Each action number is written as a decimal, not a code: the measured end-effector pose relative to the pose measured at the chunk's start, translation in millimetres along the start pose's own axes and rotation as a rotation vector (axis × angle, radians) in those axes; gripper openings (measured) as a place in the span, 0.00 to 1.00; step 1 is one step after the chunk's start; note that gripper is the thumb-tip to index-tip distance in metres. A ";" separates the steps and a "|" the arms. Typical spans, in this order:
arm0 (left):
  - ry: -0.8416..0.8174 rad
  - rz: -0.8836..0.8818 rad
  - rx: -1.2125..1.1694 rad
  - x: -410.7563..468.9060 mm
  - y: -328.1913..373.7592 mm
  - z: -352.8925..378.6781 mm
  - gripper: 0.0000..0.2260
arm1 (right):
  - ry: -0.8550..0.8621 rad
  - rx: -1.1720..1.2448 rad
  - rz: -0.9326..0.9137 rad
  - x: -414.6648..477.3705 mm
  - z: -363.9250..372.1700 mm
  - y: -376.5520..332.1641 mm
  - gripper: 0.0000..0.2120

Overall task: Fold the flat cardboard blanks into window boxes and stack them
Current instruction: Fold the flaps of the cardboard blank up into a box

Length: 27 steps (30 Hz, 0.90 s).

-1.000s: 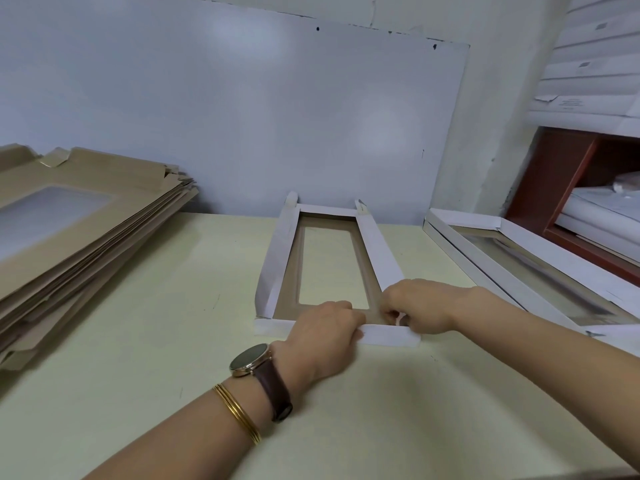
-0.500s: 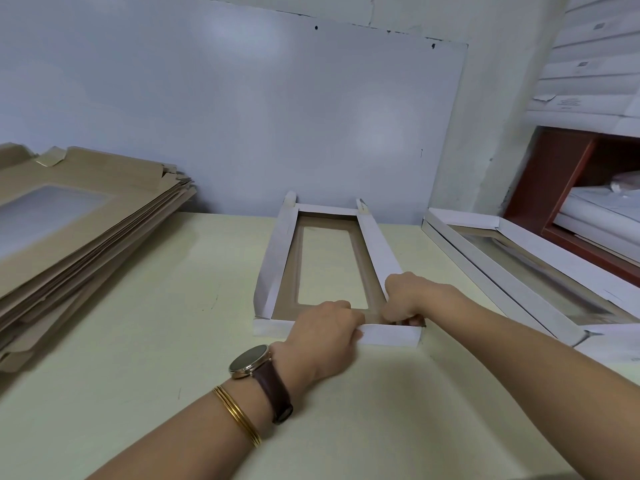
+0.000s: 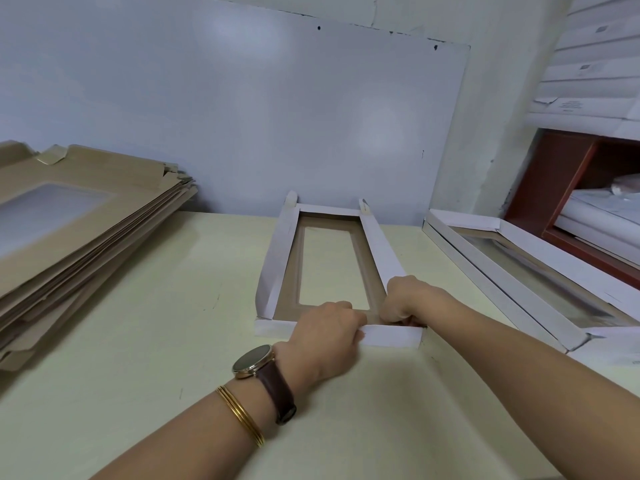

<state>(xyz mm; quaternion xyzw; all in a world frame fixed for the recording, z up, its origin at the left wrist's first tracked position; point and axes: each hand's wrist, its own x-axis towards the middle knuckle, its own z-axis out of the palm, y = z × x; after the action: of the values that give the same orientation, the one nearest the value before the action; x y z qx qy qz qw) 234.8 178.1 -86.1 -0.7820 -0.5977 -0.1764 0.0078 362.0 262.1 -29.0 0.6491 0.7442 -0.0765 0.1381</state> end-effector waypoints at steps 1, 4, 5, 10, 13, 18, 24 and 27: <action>-0.002 -0.001 0.001 0.2 0.0 0.0 0.08 | 0.009 0.007 0.003 1.1 0.9 0.2 0.02; -0.005 -0.002 0.007 0.0 0.3 -0.2 0.09 | 0.035 0.036 0.009 4.1 4.2 0.8 0.02; -0.006 -0.002 0.008 -0.3 0.4 -0.3 0.09 | 0.048 0.048 0.009 4.9 5.6 1.4 0.02; -0.022 -0.003 0.002 -0.8 0.3 -1.1 0.09 | 0.059 0.096 0.016 7.3 6.6 4.4 0.02; -0.025 -0.002 0.003 -0.5 0.5 -1.6 0.09 | 0.024 0.120 0.014 8.3 4.0 6.6 0.04; -0.032 0.001 0.002 -0.4 0.5 -1.8 0.09 | -0.010 0.130 -0.076 8.7 -0.6 17.3 0.11; -0.038 0.005 -0.007 0.4 -0.2 -2.1 0.08 | -0.052 0.058 -0.130 5.2 -6.2 24.8 0.07; -0.036 0.014 -0.006 0.3 -0.1 -1.9 0.08 | -0.051 0.031 -0.139 5.6 -6.0 25.7 0.10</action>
<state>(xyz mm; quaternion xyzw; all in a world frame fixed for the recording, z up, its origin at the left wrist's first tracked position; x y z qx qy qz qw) 234.2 177.9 -84.2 -0.7893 -0.5916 -0.1641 -0.0042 386.1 272.9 -23.3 0.5958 0.7824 -0.1138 0.1412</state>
